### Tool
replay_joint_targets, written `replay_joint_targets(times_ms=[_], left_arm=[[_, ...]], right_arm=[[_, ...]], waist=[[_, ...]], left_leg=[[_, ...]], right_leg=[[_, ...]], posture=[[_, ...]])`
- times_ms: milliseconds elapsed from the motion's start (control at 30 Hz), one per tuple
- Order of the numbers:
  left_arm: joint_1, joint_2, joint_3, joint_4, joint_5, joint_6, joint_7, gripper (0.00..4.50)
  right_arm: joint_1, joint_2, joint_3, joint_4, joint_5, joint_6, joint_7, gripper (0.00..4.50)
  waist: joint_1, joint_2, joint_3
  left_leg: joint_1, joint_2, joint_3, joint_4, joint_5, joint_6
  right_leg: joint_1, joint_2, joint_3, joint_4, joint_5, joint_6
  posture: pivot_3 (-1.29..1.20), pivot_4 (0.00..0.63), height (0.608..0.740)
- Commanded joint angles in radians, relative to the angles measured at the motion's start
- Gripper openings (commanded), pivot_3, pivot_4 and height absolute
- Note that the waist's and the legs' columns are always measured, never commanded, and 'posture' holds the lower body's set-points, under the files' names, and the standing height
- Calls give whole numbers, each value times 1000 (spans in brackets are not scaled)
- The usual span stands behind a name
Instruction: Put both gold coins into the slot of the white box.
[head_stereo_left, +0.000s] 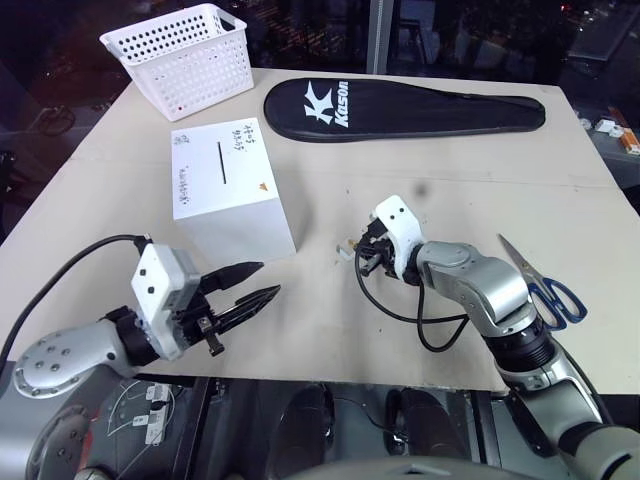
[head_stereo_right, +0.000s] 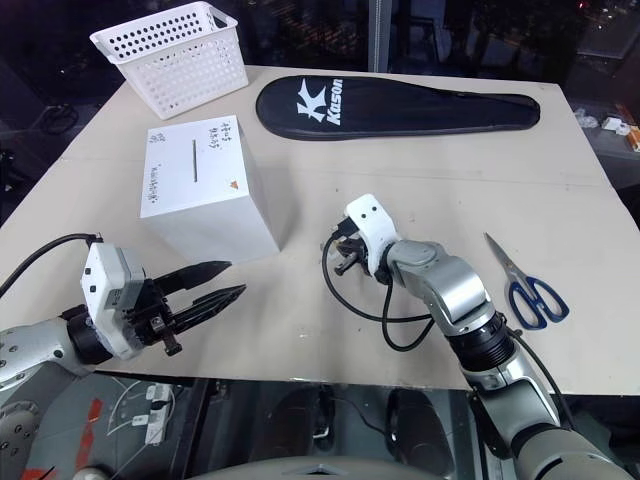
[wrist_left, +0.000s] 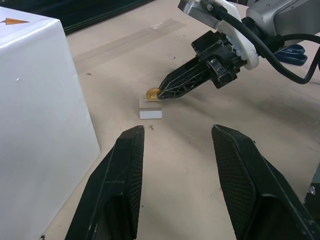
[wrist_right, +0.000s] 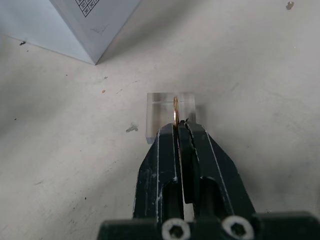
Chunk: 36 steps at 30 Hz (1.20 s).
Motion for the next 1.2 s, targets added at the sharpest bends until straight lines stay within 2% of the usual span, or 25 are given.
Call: replay_joint_targets(times_ms=[33,167,267,367,400,433,467,500,600,667,800,1033,1200], left_arm=[[-39,11,8,-9,-58,7,23,2149],[-102,29,18,10,-191,78,51,2149],[-160,46,-4,24,-249,107,70,2830],[-235,56,-52,28,-281,131,111,4229],[-264,55,-68,37,-298,139,119,4417],[-290,53,-83,47,-312,144,124,4417],[-319,51,-97,61,-335,154,131,4315],[-342,49,-109,71,-350,161,136,3971],[-400,48,-166,86,-322,148,126,2634],[-432,45,-194,103,-333,151,111,2634],[-484,42,-229,135,-334,146,91,1421],[-500,33,-261,180,-311,119,16,1421],[-453,41,-237,206,-284,84,-53,1421]], right_arm=[[-8,-13,-54,-66,25,-66,50,49],[11,-72,-126,-158,131,-134,198,49],[6,-128,-197,-218,239,-119,302,0],[-5,-190,-242,-256,325,-95,374,0],[-7,-207,-251,-267,348,-93,393,0],[-10,-220,-260,-275,369,-88,405,0],[-14,-231,-270,-284,391,-83,415,0],[-17,-238,-278,-290,411,-79,420,0],[-33,-251,-297,-306,469,-78,434,0],[-43,-257,-304,-310,499,-77,435,0],[-54,-272,-302,-312,526,-88,433,0],[-61,-286,-295,-323,567,-101,437,0],[-65,-292,-291,-325,579,-104,433,0]], waist=[[1,0,0],[2,0,0],[4,1,2],[3,2,2],[3,2,2],[3,2,2],[3,2,2],[2,2,2],[1,2,2],[2,2,2],[4,2,2],[3,2,2],[2,2,2]], left_leg=[[0,0,0,0,0,0],[-1,0,0,0,0,1],[-1,0,-1,0,2,4],[0,0,0,0,2,5],[0,0,-1,0,2,5],[0,0,-1,0,2,5],[0,0,-1,0,3,5],[0,0,-1,0,3,5],[0,0,0,0,3,5],[0,0,0,0,3,5],[0,-1,0,0,3,5],[0,-1,0,0,3,5],[0,-1,0,0,3,5]], right_leg=[[0,0,0,0,0,0],[0,1,0,-1,0,1],[1,1,-1,-1,0,2],[2,1,0,-1,0,2],[2,1,0,-1,0,2],[2,1,0,-1,-1,2],[2,1,0,-1,0,2],[2,1,0,-1,0,2],[2,2,0,-1,1,3],[2,2,0,-1,1,4],[2,2,0,-1,1,3],[2,2,0,-1,1,4],[2,2,0,-1,1,3]], posture=[[0,150,740],[0,150,740],[0,150,740],[0,150,740],[0,150,740],[0,150,740],[0,150,740],[0,150,740],[0,150,740],[0,150,740],[0,150,740],[0,150,740],[0,150,740]])
